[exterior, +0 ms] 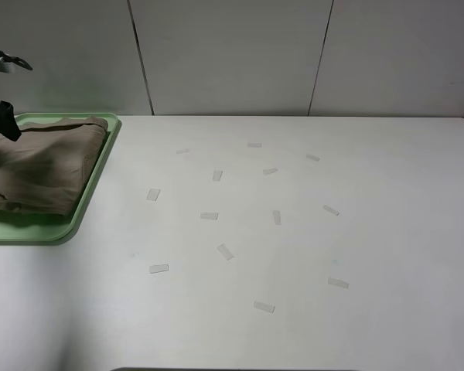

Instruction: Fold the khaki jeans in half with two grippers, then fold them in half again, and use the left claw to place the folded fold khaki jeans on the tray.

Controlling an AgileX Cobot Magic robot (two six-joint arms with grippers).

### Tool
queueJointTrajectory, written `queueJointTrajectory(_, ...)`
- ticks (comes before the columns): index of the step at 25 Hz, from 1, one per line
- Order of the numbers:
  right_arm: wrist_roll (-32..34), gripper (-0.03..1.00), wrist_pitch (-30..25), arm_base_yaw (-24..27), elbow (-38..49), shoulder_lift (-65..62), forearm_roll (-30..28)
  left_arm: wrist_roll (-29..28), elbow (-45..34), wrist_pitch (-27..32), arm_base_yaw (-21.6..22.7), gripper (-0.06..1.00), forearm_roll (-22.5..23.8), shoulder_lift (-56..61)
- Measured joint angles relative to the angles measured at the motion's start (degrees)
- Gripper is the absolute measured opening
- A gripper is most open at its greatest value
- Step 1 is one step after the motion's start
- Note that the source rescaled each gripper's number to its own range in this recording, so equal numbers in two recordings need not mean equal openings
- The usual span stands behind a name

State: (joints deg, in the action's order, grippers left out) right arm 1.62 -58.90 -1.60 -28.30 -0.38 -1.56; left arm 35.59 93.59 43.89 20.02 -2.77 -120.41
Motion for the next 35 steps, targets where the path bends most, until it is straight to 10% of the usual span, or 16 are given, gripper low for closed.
queueJointTrajectory(14,0.00,1.00,0.00,0.00,0.00,0.00,0.00,-10.21,0.00,22.29,0.00,1.00,0.00,11.40)
queueJointTrajectory(35,0.00,1.00,0.00,0.00,0.00,0.00,0.00,-13.00,-35.04,22.67,0.00,1.00,-3.97,65.90)
